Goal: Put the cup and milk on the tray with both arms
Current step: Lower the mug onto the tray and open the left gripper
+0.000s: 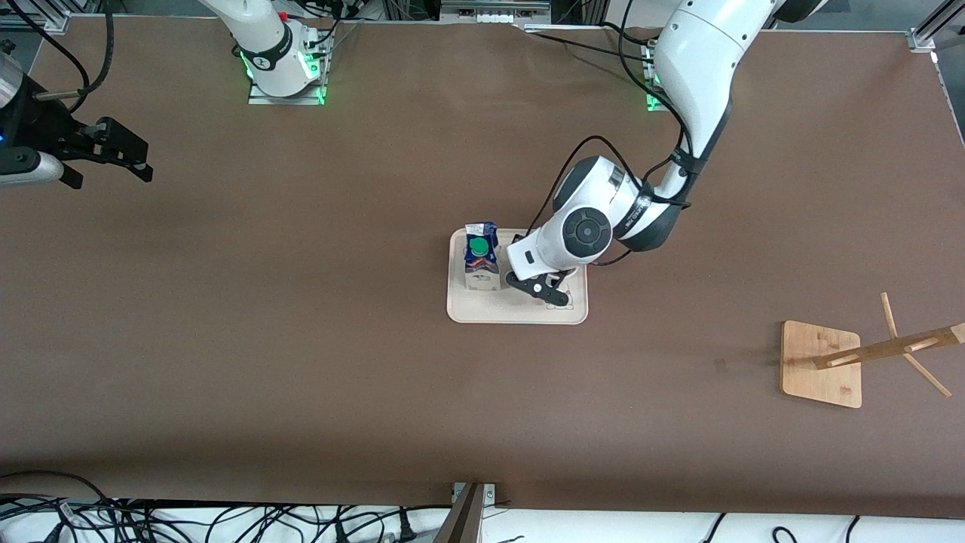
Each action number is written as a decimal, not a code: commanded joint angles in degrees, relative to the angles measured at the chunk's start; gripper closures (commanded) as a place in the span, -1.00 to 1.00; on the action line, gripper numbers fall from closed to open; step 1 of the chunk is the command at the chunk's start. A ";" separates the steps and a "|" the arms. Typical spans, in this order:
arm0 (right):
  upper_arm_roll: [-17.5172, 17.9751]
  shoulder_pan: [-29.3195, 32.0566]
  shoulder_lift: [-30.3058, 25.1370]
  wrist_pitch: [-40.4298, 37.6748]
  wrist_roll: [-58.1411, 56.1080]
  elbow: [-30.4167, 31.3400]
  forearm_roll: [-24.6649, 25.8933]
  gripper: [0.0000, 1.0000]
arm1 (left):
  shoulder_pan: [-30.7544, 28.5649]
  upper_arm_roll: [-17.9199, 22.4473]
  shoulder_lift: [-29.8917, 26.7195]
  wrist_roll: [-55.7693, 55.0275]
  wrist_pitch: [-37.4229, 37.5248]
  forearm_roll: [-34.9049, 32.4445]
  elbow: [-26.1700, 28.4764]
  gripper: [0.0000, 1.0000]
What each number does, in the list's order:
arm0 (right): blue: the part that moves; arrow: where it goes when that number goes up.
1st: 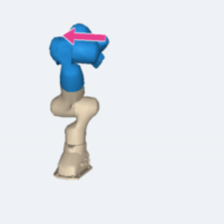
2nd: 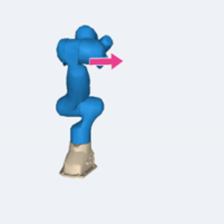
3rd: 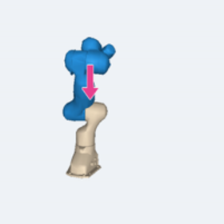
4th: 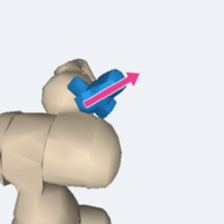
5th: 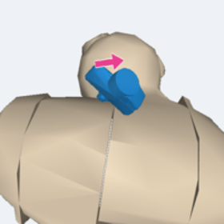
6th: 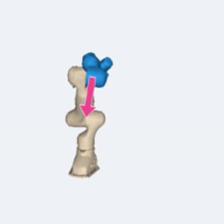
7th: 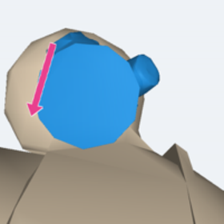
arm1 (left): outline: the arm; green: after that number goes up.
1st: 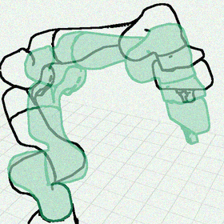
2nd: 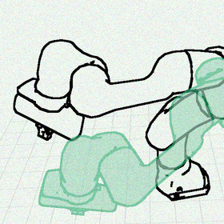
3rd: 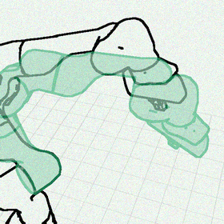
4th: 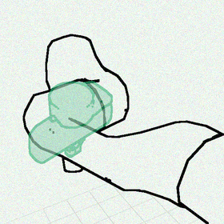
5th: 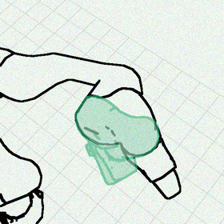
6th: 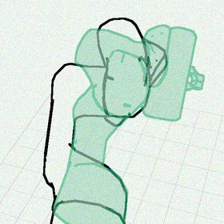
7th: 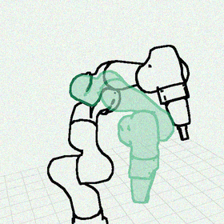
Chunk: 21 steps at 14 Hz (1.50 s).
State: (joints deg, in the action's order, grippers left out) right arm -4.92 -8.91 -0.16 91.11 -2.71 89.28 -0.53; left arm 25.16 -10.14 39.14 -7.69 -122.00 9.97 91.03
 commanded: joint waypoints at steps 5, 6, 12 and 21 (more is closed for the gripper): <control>0.87 0.82 0.51 -0.32 0.60 -1.21 0.71 -1.00 | 0.33 0.56 0.59 0.83 -0.34 1.19 -0.32 -0.45; 0.87 0.82 0.51 -0.32 0.60 -1.21 0.71 -1.00 | 0.33 0.64 0.50 1.27 -0.34 0.67 0.03 -0.99; 0.87 0.82 0.51 -0.32 0.60 -1.21 0.71 -1.00 | -0.99 0.65 -2.56 1.98 3.33 1.19 0.38 -1.00; 0.87 0.82 0.51 -0.41 0.60 -1.21 0.71 -1.00 | -7.92 0.82 -23.72 2.33 23.03 -8.18 0.20 -1.00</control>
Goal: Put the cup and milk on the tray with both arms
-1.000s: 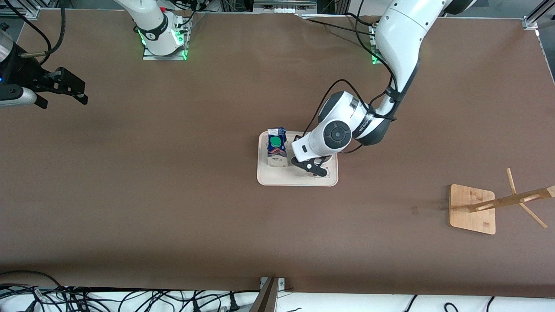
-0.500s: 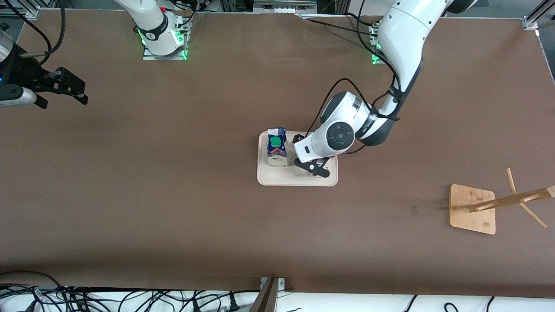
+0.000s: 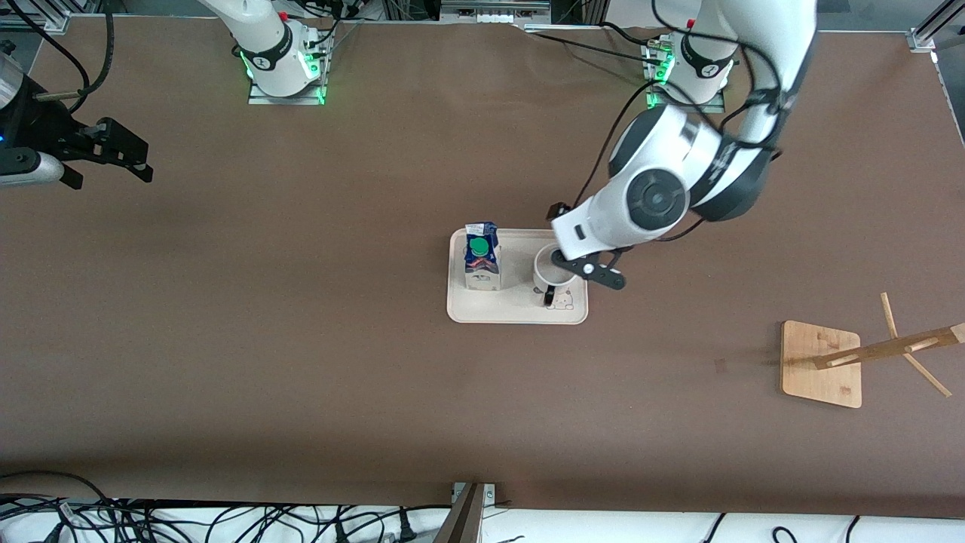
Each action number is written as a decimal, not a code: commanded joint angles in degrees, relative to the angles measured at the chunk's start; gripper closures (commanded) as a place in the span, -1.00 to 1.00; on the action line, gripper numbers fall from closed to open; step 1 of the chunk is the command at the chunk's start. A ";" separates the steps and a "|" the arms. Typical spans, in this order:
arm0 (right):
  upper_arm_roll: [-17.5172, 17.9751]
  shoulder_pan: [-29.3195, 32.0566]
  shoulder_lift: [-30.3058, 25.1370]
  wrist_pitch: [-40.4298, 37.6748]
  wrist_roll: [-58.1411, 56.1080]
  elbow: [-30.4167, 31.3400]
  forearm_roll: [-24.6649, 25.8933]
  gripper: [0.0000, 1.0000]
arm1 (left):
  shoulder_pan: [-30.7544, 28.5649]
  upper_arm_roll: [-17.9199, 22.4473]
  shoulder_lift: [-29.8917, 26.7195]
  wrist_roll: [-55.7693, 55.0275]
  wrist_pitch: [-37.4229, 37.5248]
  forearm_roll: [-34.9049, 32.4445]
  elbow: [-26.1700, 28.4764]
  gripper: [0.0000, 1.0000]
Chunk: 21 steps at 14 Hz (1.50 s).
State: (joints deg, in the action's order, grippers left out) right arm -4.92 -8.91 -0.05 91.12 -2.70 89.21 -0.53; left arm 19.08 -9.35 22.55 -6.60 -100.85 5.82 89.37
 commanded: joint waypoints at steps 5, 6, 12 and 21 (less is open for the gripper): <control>0.87 0.91 0.40 -0.41 0.59 -1.14 0.71 -1.00 | -8.27 3.09 -15.51 1.16 2.59 -7.05 2.21 -1.00; 0.87 0.91 0.40 -0.41 0.59 -1.14 0.80 -1.00 | -8.27 4.76 -16.57 1.15 2.77 -6.87 2.30 -1.00; 0.70 1.00 0.40 -0.59 0.50 -1.14 0.62 -1.00 | -8.45 14.10 -17.89 1.33 5.47 -6.34 2.48 -1.00; 0.78 0.82 0.84 -0.50 0.68 -0.96 -0.08 -1.00 | -9.94 15.86 -17.90 0.63 7.51 -6.26 1.86 -1.00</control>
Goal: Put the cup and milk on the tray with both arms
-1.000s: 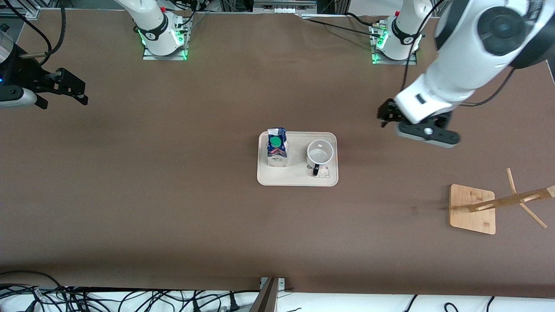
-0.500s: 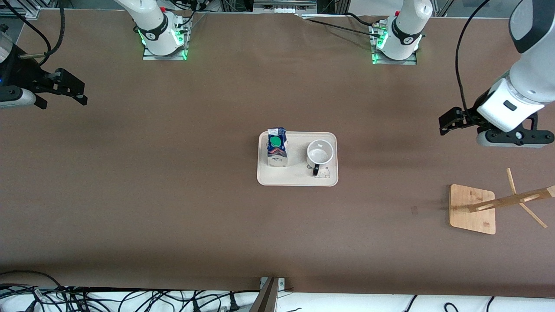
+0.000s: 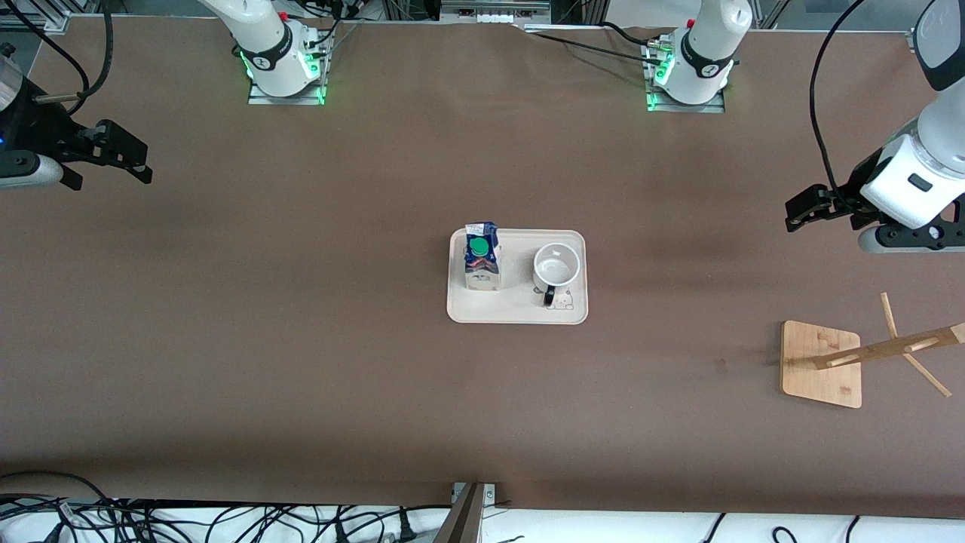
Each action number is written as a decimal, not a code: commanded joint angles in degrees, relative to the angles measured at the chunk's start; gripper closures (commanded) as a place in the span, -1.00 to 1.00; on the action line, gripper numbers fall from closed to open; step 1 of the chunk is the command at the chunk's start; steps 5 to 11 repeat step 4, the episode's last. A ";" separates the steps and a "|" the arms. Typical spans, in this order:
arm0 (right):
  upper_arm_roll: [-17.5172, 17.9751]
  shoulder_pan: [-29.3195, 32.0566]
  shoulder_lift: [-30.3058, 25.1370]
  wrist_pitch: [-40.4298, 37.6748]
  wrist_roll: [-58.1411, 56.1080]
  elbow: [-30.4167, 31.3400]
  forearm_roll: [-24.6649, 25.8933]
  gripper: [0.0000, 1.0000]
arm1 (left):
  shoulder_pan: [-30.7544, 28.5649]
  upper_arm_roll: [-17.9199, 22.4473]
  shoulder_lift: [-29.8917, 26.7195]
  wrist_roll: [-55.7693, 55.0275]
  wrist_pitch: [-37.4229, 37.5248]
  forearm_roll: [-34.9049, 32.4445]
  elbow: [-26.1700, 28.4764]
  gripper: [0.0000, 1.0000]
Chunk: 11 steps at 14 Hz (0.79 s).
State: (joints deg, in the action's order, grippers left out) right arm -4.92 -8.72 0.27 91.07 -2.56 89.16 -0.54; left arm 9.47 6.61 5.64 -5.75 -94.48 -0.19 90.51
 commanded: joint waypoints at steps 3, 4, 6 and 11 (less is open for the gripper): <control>0.87 0.63 0.52 -0.71 0.62 -0.83 -0.25 -1.00 | -3.14 -0.11 -0.19 0.47 1.23 1.24 0.20 -1.00; 0.87 0.63 0.52 -0.89 0.54 -0.65 -0.25 -1.00 | -3.67 0.07 0.60 0.57 1.23 1.42 -0.67 -1.00; 0.87 0.63 0.52 -0.89 0.54 -0.65 -0.25 -1.00 | -3.67 0.07 0.60 0.57 1.23 1.42 -0.67 -1.00; 0.87 0.63 0.52 -0.89 0.54 -0.65 -0.25 -1.00 | -3.67 0.07 0.60 0.57 1.23 1.42 -0.67 -1.00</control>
